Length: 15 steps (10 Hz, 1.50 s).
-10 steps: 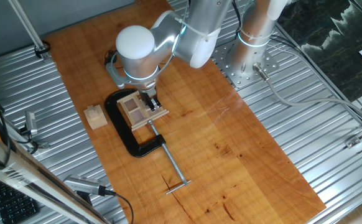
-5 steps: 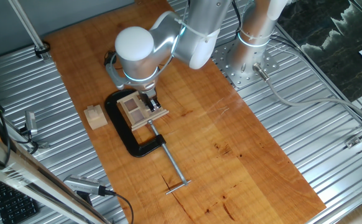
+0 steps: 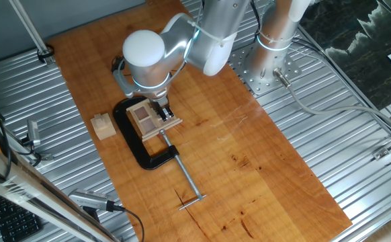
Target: Open a sliding window
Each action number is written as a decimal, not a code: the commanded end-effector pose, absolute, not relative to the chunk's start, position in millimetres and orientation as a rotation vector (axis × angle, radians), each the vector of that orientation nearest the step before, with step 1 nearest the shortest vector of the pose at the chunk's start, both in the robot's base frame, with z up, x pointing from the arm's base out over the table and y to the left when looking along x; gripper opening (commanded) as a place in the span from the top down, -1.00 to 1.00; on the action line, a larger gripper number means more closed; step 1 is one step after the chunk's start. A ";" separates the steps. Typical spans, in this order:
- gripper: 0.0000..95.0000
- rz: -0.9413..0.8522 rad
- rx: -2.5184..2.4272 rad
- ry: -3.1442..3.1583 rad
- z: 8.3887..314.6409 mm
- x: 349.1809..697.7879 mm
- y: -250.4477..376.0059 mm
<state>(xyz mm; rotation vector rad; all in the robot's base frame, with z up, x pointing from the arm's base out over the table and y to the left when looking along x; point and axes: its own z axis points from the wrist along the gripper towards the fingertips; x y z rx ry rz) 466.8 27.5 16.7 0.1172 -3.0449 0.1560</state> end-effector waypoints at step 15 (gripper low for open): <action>1.00 0.123 0.108 -3.063 16.2 467.7 33.3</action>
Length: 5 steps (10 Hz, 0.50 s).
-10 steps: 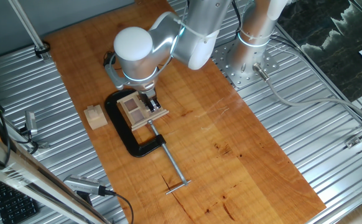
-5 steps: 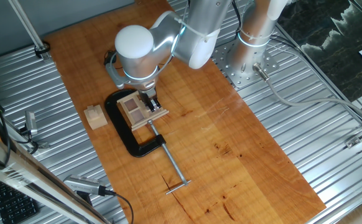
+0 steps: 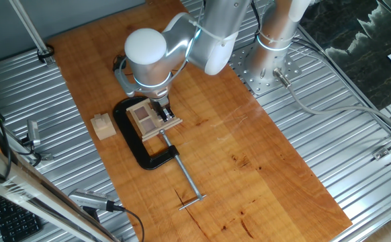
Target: Open a sliding window
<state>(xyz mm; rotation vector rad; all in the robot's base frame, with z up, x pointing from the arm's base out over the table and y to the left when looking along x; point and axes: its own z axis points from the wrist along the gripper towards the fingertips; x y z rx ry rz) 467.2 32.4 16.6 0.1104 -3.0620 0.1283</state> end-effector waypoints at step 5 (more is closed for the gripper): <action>1.00 0.111 0.079 -3.065 16.8 468.6 36.7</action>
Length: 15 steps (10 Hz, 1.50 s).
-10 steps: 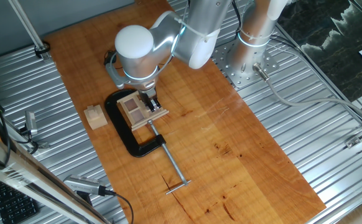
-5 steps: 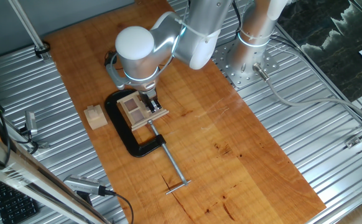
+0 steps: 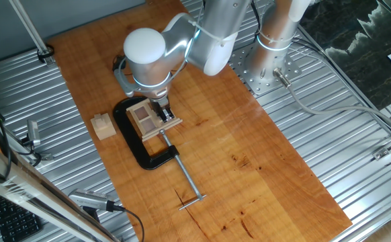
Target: Open a sliding window
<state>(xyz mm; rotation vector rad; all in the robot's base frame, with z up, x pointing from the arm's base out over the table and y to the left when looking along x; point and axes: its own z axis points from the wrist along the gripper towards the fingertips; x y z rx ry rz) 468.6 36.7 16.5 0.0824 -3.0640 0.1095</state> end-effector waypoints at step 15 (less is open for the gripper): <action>1.00 0.117 0.010 -3.063 16.8 472.6 52.4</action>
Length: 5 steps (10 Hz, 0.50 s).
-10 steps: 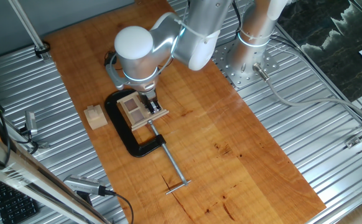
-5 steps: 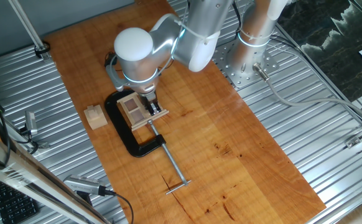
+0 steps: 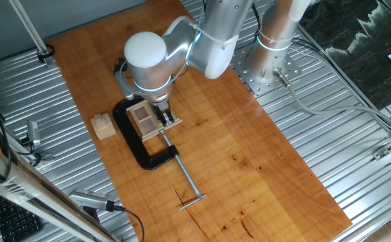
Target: Open a sliding window
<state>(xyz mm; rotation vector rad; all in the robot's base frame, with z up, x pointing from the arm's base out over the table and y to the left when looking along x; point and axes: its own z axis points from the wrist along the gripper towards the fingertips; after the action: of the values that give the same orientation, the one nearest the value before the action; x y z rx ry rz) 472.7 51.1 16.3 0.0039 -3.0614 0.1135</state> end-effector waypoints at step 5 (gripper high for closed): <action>1.00 0.125 0.049 -3.060 18.6 471.1 50.3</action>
<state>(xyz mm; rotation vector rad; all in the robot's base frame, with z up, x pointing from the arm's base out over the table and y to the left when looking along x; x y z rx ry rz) 471.9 50.2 17.9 0.0565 -3.0618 0.1240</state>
